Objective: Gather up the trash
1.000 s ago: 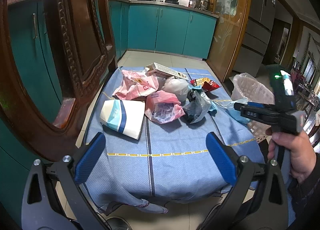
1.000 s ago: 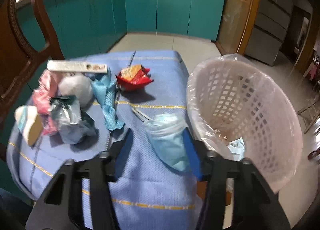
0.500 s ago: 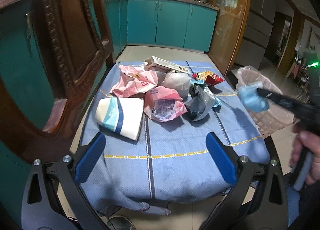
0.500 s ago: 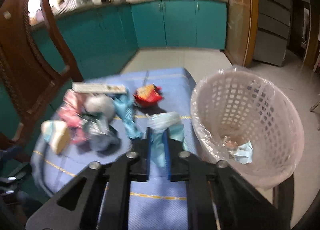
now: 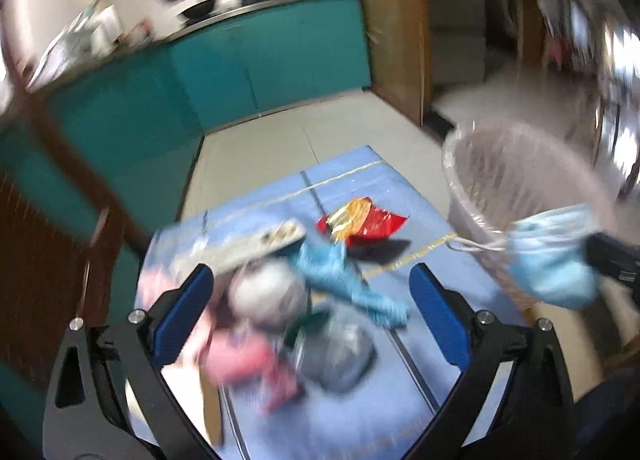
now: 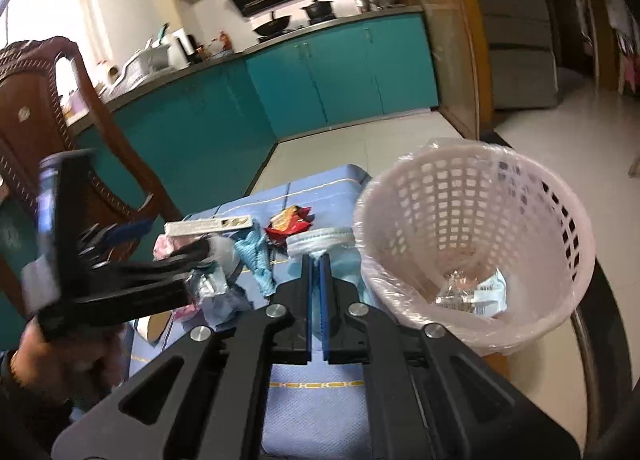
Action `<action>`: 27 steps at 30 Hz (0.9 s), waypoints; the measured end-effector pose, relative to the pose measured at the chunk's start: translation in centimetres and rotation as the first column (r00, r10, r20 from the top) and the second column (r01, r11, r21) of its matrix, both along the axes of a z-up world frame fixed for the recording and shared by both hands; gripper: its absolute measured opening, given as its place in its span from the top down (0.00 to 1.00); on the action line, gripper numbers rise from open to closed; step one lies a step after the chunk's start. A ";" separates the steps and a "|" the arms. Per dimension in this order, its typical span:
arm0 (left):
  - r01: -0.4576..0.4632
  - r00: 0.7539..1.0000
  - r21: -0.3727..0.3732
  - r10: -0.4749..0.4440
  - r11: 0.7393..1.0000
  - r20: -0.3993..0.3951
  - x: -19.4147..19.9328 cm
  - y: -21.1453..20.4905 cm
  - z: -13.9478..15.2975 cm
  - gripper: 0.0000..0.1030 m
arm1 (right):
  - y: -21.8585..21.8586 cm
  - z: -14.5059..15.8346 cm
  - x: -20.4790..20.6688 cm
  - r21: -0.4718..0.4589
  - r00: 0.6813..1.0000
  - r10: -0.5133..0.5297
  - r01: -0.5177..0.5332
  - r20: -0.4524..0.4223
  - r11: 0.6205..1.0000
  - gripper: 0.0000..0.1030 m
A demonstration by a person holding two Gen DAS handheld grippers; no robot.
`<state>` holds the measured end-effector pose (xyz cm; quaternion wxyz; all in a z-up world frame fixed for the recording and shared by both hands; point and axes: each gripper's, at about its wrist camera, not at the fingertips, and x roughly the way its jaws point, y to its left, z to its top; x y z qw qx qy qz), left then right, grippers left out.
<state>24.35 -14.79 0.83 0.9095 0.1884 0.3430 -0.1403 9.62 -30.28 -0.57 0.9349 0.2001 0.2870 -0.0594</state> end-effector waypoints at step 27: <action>-0.008 1.000 -0.382 0.007 0.924 -0.005 -10.3 10.1 2.1 0.96 | 2.2 -0.2 0.7 0.019 0.993 0.114 -0.114 -0.005 0.993 0.96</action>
